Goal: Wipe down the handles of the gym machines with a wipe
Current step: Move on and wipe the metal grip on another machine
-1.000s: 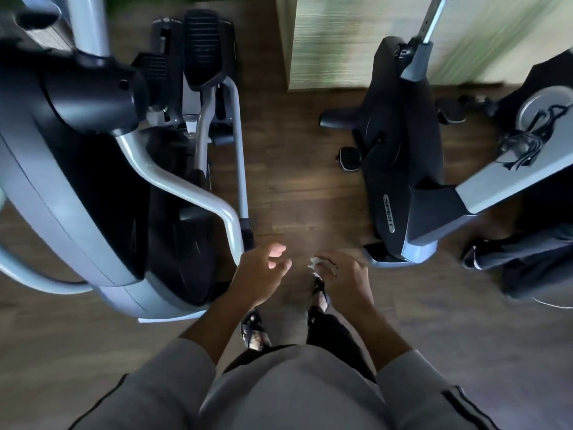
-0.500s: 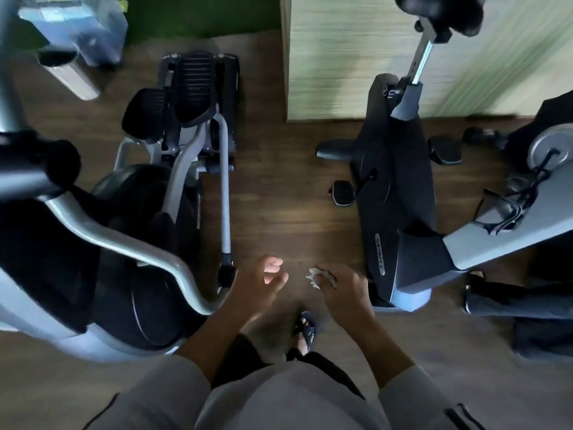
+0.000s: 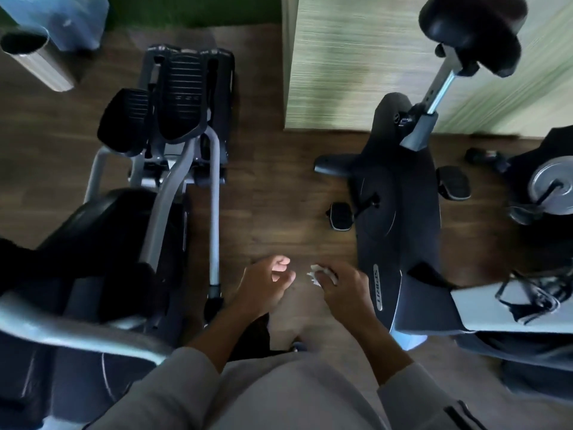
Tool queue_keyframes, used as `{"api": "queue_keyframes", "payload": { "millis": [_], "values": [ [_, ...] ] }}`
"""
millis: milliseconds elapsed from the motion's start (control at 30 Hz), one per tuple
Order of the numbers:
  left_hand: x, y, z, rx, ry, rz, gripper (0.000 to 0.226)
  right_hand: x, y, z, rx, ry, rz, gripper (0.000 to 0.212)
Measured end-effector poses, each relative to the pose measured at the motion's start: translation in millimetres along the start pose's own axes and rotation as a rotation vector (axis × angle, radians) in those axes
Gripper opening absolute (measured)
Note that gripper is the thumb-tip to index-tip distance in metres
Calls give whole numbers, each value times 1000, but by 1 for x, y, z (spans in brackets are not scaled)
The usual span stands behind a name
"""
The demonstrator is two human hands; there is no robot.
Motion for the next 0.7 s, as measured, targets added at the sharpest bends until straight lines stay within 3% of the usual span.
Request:
{"api": "queue_keyframes", "payload": {
  "millis": [233, 700],
  "values": [
    [-32, -101, 88, -89, -70, -108, 33, 66, -113, -22, -64, 13, 12, 9],
    [-47, -199, 151, -176, 84, 130, 35, 113, -262, -56, 84, -25, 77, 13]
  ]
}}
Point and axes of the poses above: each hand's wrist, its own y-axis away from the middle knuckle, its own z-axis out of the back of the hand, x = y × z, the point moved 2 cm from there along -y, towards the middle knuckle, and after that the axes turned 10 degrees about -y, right-handed, at the moved point
